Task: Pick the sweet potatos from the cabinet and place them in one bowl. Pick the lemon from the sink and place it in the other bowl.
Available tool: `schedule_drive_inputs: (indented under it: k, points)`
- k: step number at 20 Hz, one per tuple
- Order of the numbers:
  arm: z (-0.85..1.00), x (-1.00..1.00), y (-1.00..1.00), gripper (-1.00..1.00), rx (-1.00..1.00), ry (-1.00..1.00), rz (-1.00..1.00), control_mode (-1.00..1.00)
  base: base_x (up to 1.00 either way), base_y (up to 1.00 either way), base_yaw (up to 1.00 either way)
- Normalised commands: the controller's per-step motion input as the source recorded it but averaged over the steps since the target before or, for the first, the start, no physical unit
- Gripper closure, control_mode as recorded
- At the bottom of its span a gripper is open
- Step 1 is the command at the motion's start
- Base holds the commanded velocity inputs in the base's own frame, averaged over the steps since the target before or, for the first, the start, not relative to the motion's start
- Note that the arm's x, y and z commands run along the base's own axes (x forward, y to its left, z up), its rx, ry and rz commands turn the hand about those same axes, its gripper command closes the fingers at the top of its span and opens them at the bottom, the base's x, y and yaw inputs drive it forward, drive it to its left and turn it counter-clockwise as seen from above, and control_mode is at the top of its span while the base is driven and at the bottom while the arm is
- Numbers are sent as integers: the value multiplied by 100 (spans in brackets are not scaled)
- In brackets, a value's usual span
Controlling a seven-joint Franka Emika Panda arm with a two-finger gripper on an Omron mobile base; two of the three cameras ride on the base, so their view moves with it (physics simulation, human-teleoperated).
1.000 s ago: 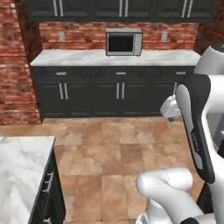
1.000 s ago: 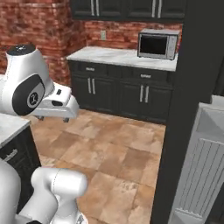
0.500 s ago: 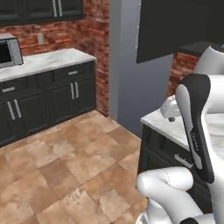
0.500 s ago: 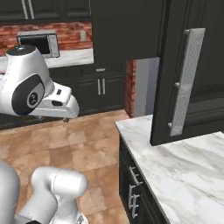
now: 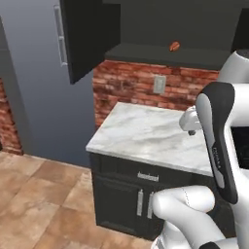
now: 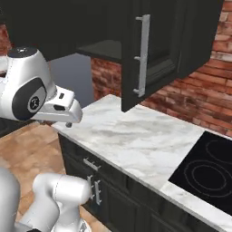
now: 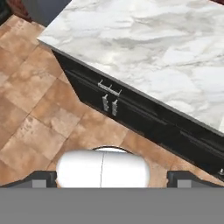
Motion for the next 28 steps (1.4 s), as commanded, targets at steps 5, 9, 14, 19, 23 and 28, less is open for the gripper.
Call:
schedule_drive_inputs:
  k: [5,9,14,19,23,28]
  points:
    - [0,0,0,-100,0,0,0,100,42,66,-51]
    - [0,0,0,-100,0,0,0,100,55,77,-26]
    - [0,0,0,-100,0,0,0,100,55,26,-24]
    - [0,0,0,-100,0,0,0,100,43,0,-40]
    - [0,0,0,-100,0,0,0,100,31,0,-37]
    - [0,0,0,-100,0,0,0,100,18,0,-31]
